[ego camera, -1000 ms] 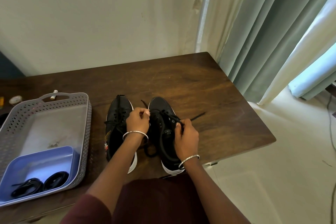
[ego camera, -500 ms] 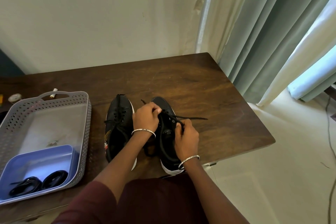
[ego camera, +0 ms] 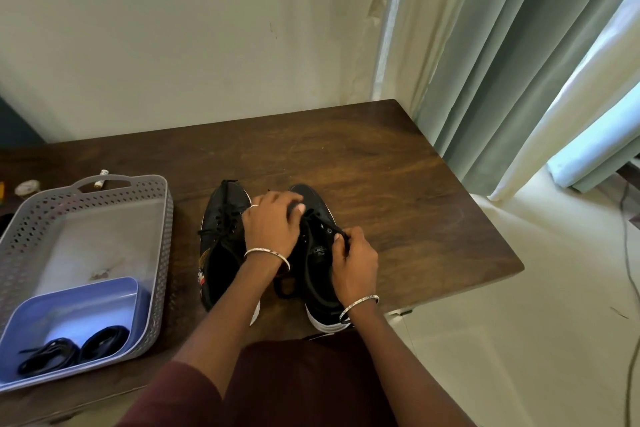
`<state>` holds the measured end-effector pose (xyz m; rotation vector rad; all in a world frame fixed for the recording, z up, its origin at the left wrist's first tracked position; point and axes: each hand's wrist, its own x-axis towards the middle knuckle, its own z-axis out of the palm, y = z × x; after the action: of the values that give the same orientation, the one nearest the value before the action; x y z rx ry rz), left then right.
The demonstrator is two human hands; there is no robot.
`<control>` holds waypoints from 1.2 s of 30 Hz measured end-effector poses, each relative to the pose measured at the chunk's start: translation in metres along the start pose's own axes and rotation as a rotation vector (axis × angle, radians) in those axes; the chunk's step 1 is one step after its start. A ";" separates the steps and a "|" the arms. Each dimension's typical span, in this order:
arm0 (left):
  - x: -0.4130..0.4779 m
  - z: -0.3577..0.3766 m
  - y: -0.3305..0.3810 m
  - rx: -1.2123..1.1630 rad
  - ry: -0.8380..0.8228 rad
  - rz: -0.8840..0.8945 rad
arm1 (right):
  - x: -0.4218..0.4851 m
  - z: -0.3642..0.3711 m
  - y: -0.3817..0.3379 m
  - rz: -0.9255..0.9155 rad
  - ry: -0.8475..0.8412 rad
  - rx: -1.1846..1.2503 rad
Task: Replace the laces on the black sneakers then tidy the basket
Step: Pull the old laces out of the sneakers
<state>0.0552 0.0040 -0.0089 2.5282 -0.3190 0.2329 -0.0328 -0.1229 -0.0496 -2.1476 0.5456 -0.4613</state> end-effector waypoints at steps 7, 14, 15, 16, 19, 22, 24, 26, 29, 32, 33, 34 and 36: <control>0.008 0.008 0.007 0.262 -0.122 0.047 | 0.000 0.000 0.000 0.005 -0.007 -0.010; 0.012 -0.002 0.005 -1.134 0.008 -0.904 | 0.000 0.001 0.001 0.008 0.009 -0.005; 0.012 -0.006 0.005 -1.238 0.009 -0.969 | 0.000 0.002 0.001 0.008 0.008 -0.001; 0.012 -0.009 0.005 -1.229 0.010 -0.966 | 0.000 0.002 0.001 0.008 0.008 0.004; 0.005 -0.009 0.000 -0.751 0.050 -0.709 | 0.000 0.002 0.001 0.006 0.011 0.010; 0.000 -0.007 0.003 -0.155 0.042 -0.217 | 0.000 0.002 0.001 0.007 0.014 0.012; 0.003 -0.006 0.009 0.053 -0.063 -0.031 | 0.001 0.002 0.001 0.005 0.013 0.013; 0.006 0.000 0.012 0.208 -0.195 0.010 | 0.001 0.002 0.001 0.004 0.011 0.010; 0.011 0.004 0.012 0.311 -0.233 0.018 | 0.000 0.002 0.002 0.008 -0.002 0.002; 0.014 0.004 0.010 0.408 -0.185 0.141 | 0.001 0.002 0.002 0.009 -0.007 -0.003; 0.014 0.005 0.007 0.446 -0.164 0.192 | 0.000 0.002 0.002 0.008 -0.009 -0.004; 0.012 0.006 0.004 0.470 -0.136 0.242 | 0.000 0.002 0.001 0.008 -0.011 -0.004; 0.008 0.008 -0.001 0.452 -0.079 0.287 | 0.001 0.001 0.001 0.006 -0.010 -0.008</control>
<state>0.0640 -0.0012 -0.0136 2.9342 -0.7351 0.3490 -0.0318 -0.1227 -0.0509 -2.1541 0.5487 -0.4458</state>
